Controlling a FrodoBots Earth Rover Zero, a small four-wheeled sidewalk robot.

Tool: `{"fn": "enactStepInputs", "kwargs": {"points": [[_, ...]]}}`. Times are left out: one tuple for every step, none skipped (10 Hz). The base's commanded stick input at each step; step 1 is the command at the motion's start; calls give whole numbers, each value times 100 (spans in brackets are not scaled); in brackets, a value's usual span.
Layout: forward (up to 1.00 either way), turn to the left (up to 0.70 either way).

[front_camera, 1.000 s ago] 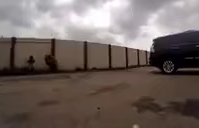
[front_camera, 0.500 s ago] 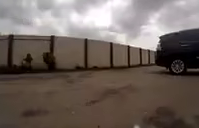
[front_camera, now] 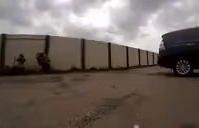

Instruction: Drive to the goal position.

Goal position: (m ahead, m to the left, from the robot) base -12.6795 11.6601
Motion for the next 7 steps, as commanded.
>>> {"fn": "enactStepInputs", "kwargs": {"points": [[100,0],[100,-27],[100,-27],[100,-27],[100,-27],[100,-27],[100,-22]]}}
